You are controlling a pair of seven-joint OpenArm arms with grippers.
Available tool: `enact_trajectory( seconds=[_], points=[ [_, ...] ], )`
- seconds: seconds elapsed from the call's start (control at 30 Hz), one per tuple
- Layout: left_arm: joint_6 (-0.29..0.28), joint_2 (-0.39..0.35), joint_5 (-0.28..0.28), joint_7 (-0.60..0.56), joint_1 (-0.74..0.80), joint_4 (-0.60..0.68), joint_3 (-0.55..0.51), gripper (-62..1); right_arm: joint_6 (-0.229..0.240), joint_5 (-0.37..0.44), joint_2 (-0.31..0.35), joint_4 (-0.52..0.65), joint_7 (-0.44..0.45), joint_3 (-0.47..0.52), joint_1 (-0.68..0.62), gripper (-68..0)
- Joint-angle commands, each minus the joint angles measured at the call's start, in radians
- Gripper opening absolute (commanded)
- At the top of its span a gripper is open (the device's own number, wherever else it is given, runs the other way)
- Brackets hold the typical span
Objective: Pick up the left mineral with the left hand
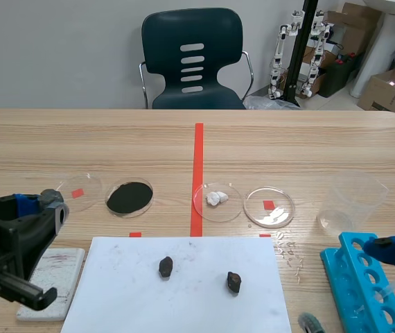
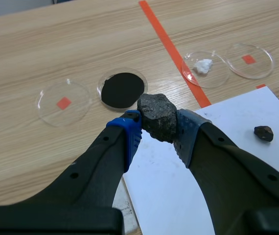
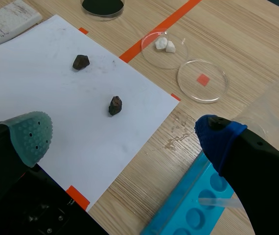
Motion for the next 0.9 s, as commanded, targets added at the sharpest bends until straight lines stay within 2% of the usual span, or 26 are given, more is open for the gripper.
enact_trajectory(
  seconds=[0.0, 0.03, 0.17, 0.87],
  points=[
    [-0.028, 0.004, 0.002, -0.055, 0.019, 0.021, -0.013, -48.3, 0.000, 0.011, 0.005, 0.013, 0.018, 0.003, 0.006, -6.5],
    [-0.055, 0.004, 0.001, -0.093, 0.039, 0.021, -0.029, -48.3, 0.000, 0.011, 0.005, 0.013, 0.018, 0.003, 0.006, -6.5],
    [-0.104, 0.004, 0.004, -0.171, 0.076, 0.020, -0.055, -48.3, 0.000, 0.011, 0.005, 0.013, 0.018, 0.003, 0.006, -6.5],
    [-0.106, -0.009, 0.001, -0.177, 0.079, 0.020, -0.062, -48.3, 0.000, 0.011, 0.005, 0.013, 0.018, 0.003, 0.006, -6.5]
  ],
)
